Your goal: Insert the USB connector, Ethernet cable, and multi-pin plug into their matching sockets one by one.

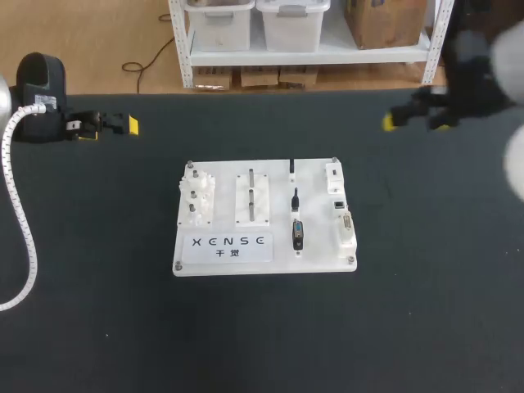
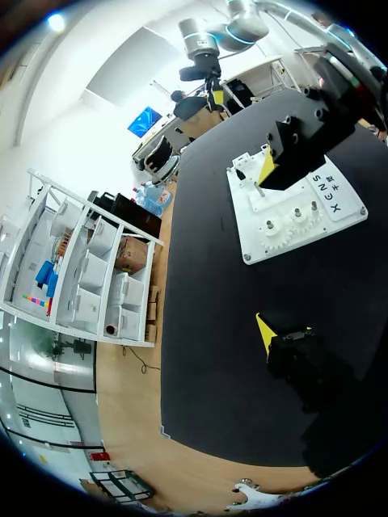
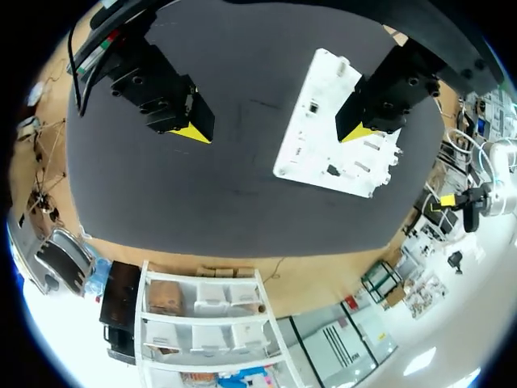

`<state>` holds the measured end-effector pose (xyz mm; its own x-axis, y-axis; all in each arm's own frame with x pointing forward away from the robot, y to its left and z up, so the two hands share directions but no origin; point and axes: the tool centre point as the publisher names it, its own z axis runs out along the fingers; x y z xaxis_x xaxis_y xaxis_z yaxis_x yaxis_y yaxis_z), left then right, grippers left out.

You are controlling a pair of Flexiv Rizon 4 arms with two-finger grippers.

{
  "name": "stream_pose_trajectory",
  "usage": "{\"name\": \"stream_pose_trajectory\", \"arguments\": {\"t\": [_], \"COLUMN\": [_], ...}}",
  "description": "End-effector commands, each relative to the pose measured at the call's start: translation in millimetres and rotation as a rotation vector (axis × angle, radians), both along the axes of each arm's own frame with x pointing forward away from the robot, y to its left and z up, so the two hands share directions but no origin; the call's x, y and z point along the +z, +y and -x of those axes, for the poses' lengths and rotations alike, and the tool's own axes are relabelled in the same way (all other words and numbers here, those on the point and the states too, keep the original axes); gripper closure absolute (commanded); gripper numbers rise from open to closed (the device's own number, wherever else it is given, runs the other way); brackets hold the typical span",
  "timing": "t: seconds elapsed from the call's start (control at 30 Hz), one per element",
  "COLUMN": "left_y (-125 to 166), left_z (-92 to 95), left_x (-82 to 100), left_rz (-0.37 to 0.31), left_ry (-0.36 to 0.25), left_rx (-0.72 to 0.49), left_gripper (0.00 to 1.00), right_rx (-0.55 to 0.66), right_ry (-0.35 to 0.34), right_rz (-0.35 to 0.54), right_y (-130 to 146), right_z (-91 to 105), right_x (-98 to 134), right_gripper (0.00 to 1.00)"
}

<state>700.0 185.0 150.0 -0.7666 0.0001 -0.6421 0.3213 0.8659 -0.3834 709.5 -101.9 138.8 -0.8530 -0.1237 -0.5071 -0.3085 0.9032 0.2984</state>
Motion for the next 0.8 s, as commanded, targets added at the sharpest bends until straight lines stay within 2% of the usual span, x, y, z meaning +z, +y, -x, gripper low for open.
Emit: {"name": "stream_pose_trajectory", "arguments": {"t": [0.03,0.2,0.37,0.57,0.8], "left_y": [0.0,0.0,0.0,0.0,0.0], "left_z": [0.0,0.0,0.0,0.0,0.0], "left_x": [0.0,0.0,0.0,0.0,0.0], "left_rz": [0.0,0.0,0.0,0.0,0.0], "left_ry": [0.0,0.0,0.0,0.0,0.0], "left_rx": [0.0,0.0,0.0,0.0,0.0], "left_gripper": [0.0,0.0,0.0,0.0,0.0], "right_rx": [-0.064,-0.053,-0.084,-0.097,-0.122], "right_ry": [0.011,0.026,0.044,0.062,0.102], "right_rz": [0.158,0.201,0.238,0.273,0.3], "right_y": [54.7,98.3,126.4,150.5,159.1], "right_z": [-15.6,-17.2,-15.0,-19.0,-24.0], "right_x": [-15.4,-23.9,-37.8,-63.8,-89.7], "right_gripper": [0.0,0.0,0.0,0.0,0.0]}}
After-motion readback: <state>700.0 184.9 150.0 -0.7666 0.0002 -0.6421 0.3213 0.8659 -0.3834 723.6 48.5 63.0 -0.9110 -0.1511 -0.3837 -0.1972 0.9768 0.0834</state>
